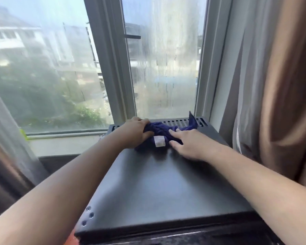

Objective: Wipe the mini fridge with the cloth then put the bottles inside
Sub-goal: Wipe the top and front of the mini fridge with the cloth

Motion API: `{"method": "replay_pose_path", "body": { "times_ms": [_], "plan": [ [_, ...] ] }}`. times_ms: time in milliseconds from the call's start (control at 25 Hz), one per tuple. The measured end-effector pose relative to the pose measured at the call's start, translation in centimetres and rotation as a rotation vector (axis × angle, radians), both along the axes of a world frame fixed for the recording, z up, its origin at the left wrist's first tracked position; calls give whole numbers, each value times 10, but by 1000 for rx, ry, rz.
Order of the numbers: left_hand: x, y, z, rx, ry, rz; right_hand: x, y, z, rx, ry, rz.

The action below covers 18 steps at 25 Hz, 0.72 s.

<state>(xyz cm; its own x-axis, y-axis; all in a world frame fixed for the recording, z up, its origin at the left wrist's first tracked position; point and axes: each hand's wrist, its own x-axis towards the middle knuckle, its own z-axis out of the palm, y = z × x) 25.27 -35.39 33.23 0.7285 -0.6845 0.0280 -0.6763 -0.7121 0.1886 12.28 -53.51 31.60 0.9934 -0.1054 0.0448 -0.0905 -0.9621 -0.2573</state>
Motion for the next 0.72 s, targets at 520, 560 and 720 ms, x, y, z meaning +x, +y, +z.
{"method": "replay_pose_path", "body": {
  "times_ms": [520, 560, 720],
  "plan": [
    [-27, 113, -5, -134, -5, 52, 36, 65, 6, 93, -62, 275],
    [-32, 116, -6, -129, -6, 22, 28, 61, 6, 76, -73, 290],
    [-47, 114, -6, -83, 3, -64, -6, 44, 4, 53, -73, 326]
  ]
}}
